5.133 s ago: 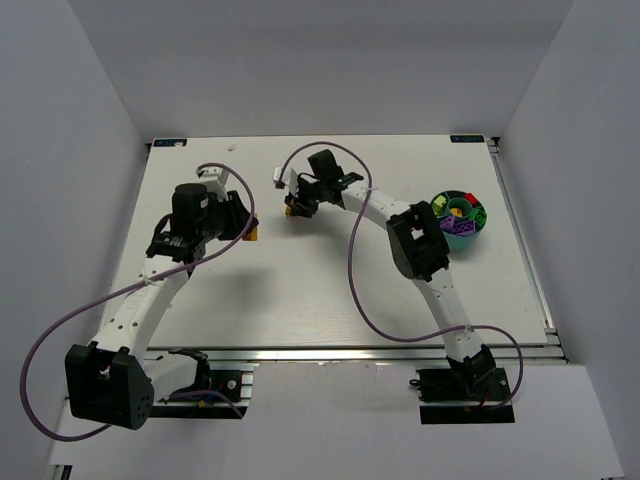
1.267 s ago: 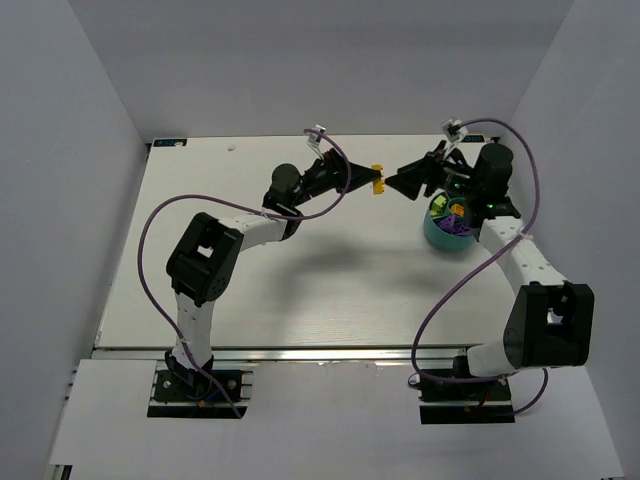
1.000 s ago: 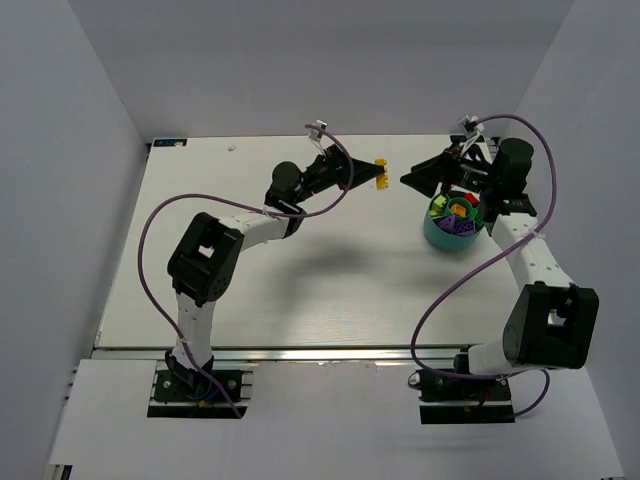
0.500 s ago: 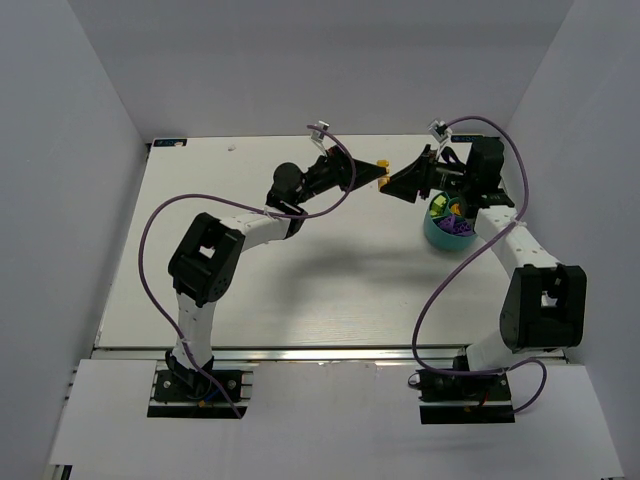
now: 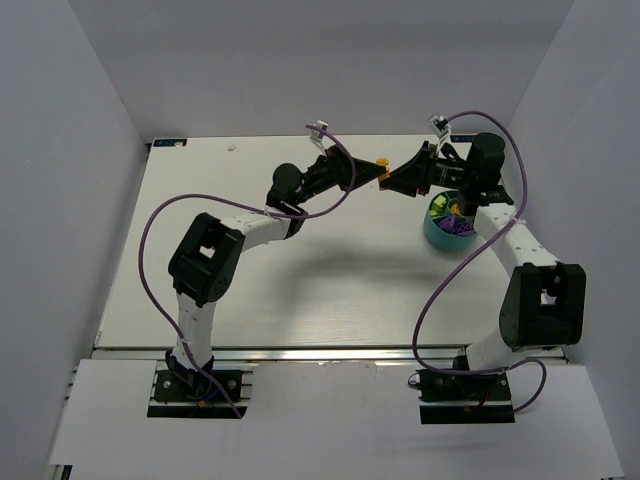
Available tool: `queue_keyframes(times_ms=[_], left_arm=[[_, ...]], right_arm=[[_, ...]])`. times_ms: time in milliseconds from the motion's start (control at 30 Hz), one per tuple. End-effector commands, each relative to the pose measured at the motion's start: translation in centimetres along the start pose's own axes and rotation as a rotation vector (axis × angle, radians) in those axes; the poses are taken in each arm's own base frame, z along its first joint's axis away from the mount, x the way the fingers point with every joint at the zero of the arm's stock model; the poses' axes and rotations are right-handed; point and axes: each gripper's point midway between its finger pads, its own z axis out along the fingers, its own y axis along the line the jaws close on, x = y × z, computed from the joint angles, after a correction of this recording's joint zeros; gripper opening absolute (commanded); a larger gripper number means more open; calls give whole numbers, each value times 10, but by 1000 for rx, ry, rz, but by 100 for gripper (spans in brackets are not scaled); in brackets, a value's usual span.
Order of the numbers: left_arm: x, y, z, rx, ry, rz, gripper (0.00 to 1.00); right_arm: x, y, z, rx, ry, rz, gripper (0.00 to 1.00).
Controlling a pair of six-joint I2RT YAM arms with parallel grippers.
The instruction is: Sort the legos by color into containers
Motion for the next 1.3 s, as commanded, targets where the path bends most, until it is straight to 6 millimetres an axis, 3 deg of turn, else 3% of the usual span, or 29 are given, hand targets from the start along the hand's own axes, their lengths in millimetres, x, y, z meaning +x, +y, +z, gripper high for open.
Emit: queue_keyframes(times_ms=[0,67,133,300,667,700,1267], left_arm=[[2,-14,3,52,0,16,0],[0,-16,4,57,-7,11,0],[-2,-19,3,66,-19,7,0],[-5,-18,-3,56,-44,2,0],[-12,-10,-21,10,-55,15,0],[-10,-10,-22,8,-53,15,0],[3,-6,-36,-20,-29,-9,0]], right_arm=[[-15,7,3,-25,-20,-69,42],[-15,9,3,-28,-22,-74,41],[-18,12,3,-30,-29,-85,30],[-33,21,-2,-31,-52,-133,22],[-61,20,-28,24,-100,-180,19],[-65,14,-37,48,-112,-182,19],[-92,10,-57,98,-170,-217,18]])
